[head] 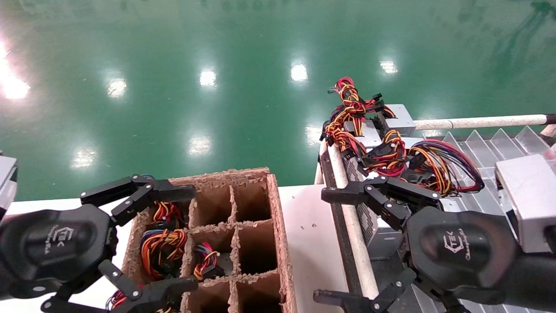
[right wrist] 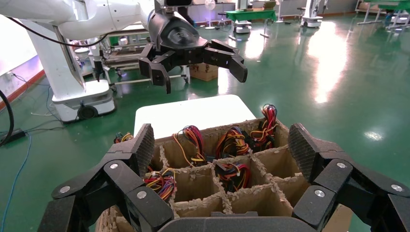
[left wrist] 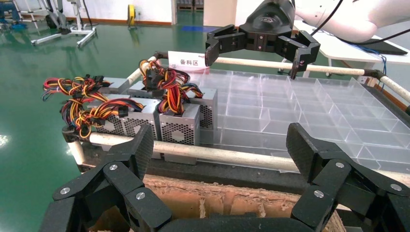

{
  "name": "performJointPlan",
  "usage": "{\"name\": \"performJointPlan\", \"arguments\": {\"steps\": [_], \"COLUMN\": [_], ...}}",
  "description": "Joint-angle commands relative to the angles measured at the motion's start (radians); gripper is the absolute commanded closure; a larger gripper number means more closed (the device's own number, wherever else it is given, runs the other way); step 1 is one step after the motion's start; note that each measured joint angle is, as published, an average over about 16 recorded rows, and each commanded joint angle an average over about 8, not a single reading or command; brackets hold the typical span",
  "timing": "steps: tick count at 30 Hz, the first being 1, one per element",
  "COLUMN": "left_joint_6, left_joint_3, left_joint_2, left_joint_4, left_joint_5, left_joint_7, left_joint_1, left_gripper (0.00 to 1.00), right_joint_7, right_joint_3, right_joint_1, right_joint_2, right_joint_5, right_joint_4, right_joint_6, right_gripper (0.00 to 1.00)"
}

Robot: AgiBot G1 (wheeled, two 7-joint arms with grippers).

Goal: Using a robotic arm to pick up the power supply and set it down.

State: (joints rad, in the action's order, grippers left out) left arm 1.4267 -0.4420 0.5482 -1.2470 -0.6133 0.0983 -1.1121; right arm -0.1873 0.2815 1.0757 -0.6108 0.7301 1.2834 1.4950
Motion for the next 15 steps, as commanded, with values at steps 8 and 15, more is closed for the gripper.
{"name": "performJointPlan", "arguments": {"steps": [8,15], "left_joint_6": [0.000,0.000], "left_joint_3": [0.000,0.000], "left_joint_2": [0.000,0.000], "left_joint_4": [0.000,0.000], "left_joint_5": [0.000,0.000], "left_joint_7": [0.000,0.000], "left_joint_1": [0.000,0.000], "left_gripper": [0.00,0.00], "right_joint_7": [0.000,0.001], "right_joint_3": [0.001,0.001], "right_joint_1": [0.001,0.001], "right_joint_2": [0.000,0.001], "right_joint_5": [-0.001,-0.001], "right_joint_4": [-0.001,-0.001], "right_joint_6": [-0.001,-0.001], "right_gripper": [0.00,0.00]}}
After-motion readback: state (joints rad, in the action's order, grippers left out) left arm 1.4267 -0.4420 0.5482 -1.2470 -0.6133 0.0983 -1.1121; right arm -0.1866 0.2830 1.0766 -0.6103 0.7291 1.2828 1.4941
